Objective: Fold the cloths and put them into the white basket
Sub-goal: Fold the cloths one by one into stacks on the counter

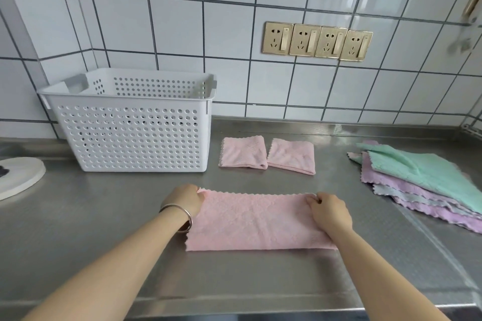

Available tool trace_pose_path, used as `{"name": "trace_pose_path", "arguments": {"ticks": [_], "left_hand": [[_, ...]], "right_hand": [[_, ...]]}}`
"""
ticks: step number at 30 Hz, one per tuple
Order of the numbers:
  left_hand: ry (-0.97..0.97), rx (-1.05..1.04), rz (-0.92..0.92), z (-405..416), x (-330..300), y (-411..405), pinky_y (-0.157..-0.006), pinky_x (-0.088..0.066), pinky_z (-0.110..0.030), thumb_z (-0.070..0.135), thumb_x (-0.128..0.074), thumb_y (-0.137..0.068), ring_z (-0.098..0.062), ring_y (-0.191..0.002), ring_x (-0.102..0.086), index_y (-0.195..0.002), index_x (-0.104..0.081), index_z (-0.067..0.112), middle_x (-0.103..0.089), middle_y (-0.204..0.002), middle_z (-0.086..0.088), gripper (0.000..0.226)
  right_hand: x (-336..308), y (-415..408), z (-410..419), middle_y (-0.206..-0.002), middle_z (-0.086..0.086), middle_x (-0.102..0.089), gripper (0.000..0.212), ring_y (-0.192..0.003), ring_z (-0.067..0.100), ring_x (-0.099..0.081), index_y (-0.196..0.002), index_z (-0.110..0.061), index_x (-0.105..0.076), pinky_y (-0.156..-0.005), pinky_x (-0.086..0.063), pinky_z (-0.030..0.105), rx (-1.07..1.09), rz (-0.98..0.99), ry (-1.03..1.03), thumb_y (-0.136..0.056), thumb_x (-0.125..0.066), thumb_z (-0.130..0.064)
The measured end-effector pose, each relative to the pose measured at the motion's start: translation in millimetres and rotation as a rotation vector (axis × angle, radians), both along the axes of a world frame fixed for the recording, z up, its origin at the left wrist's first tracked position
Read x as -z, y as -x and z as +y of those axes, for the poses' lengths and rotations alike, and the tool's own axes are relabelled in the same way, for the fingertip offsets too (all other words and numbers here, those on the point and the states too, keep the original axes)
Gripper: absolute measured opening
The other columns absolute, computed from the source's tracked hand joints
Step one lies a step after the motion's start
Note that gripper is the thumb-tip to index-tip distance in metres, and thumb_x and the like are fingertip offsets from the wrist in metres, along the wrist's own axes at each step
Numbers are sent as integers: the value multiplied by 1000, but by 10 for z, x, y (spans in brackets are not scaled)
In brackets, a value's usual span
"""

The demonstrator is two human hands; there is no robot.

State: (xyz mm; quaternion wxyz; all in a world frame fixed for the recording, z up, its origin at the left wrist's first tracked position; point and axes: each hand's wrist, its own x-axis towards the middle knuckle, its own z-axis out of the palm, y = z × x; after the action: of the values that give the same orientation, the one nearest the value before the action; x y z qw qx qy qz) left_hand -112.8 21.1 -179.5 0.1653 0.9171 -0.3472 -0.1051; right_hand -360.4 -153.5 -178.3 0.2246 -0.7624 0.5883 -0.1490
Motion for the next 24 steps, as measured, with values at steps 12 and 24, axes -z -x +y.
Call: {"name": "trace_pose_path", "arguments": {"ticks": [12,24], "left_hand": [[-79,-4,-18,-93,92,-40,-95,-46,-35,36,-36,-95,-28,-114,-57,-119,-59,15,-59,-127,-8,39],[-144,473,-223,-226,-68,673,-117,-8,-50,55,-25,-93,-19,-147,1,-148,-8,31,-2,-159,8,63]], "right_hand": [[3,-57,9,-112,10,-65,32,-103,31,-59,-102,-19,-64,-73,-39,30,23,96,27,-93,-43,-41],[-110,225,276,-130,10,-48,60,-115,30,-52,-128,-10,-41,-91,-41,37,94,-13,-30,-86,-48,-52]]}}
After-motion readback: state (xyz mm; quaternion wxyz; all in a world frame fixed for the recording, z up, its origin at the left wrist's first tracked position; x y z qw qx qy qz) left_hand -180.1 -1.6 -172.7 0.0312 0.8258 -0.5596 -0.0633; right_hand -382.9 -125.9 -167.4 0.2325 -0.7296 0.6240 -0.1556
